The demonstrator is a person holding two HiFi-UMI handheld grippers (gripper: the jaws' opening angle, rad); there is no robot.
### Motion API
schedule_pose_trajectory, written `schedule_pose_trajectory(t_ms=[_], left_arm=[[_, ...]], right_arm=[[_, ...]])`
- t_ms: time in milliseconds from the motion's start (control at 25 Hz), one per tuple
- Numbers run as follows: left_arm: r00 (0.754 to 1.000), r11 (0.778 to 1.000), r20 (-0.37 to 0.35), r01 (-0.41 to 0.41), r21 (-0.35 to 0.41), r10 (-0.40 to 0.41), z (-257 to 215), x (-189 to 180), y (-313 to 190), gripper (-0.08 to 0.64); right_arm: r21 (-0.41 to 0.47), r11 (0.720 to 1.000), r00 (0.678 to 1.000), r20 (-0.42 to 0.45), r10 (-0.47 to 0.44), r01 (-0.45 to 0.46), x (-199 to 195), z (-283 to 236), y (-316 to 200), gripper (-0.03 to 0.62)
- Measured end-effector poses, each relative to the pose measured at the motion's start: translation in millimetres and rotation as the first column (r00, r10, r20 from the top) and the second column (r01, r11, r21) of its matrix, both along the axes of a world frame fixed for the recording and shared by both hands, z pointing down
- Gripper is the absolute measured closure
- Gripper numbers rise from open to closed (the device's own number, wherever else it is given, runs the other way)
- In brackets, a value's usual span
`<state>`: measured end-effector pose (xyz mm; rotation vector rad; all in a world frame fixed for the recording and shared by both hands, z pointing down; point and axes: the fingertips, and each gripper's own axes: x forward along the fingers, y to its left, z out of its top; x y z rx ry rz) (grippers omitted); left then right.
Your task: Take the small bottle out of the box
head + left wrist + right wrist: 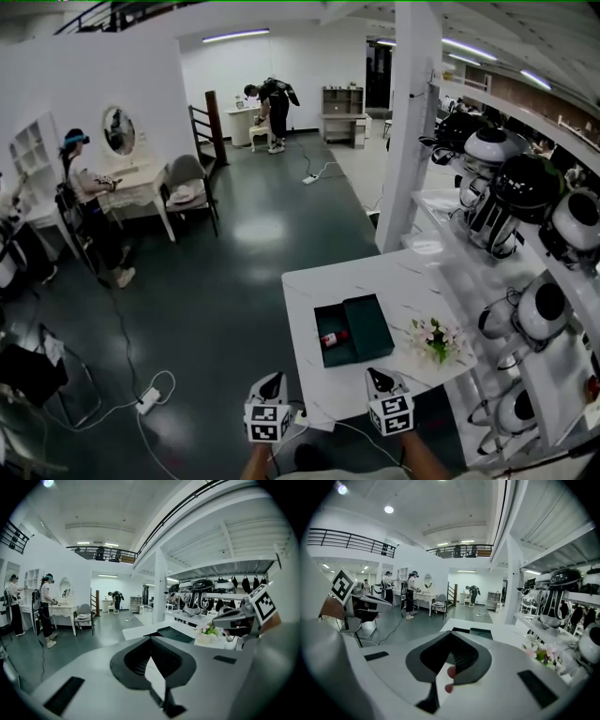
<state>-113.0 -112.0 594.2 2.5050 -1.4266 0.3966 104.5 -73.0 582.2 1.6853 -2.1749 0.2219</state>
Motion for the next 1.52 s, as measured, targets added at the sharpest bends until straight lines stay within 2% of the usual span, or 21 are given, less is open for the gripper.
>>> schedule_pose_trajectory(t_ms=[400,600,880,1160,1520], left_arm=[[0.998,0.997,-0.015,-0.067,0.032,0.068,-7,1,-94,0.541],[0.995,0.994,-0.011,-0.103,0.024,0.104,0,9,-112,0.541],[0.994,0.994,-0.002,-0.108,-0.002,0.108,12,14,-128,0.541],[0.998,0.998,0.013,-0.063,0.002,0.063,5,28,-147,0.541],[0.999,0.999,0.021,0.03,0.02,-0.031,-10,64,-177,0.541]], right_arm=[[0.029,0.998,0.998,-0.014,0.053,-0.053,-12,-7,-82,0.572],[0.013,0.998,0.997,-0.026,0.067,-0.067,-13,1,-94,0.572],[0.014,0.998,0.998,-0.032,0.06,-0.06,-6,2,-113,0.572],[0.017,1.0,1.0,-0.018,0.009,-0.009,10,0,-145,0.572],[0.008,0.994,0.994,0.012,-0.109,0.109,32,0,-190,0.572]])
